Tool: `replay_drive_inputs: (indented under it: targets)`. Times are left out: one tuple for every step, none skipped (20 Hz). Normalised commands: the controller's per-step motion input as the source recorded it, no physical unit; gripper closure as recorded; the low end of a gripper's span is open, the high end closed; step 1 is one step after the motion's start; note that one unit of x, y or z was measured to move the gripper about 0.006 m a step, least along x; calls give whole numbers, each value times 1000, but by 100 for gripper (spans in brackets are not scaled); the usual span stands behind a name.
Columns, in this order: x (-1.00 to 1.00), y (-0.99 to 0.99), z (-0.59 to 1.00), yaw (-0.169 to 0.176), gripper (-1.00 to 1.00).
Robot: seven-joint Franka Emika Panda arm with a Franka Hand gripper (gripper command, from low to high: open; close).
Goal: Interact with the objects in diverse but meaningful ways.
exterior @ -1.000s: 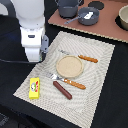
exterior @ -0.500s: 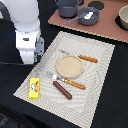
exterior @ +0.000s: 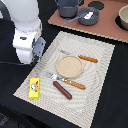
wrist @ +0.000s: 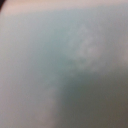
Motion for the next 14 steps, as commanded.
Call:
replay_drive_inputs:
  targets:
    - [-146, 0, 0, -28, 100]
    - [-60, 0, 6, -24, 100]
    - [91, 17, 403, -25, 100]
    - [526, 131, 1000, 0, 100]
    - [874, 311, 1000, 5, 100]
    - [969, 369, 1000, 9, 100]
    - [980, 423, 1000, 28, 100]
    - [971, 443, 1000, 32, 100]
    - [971, 454, 1000, 36, 100]
    - [977, 460, 1000, 42, 100]
    - [969, 457, 1000, 47, 100]
    - [963, 449, 1000, 49, 100]
    - [960, 443, 1000, 49, 100]
    - [966, 431, 1000, 46, 100]
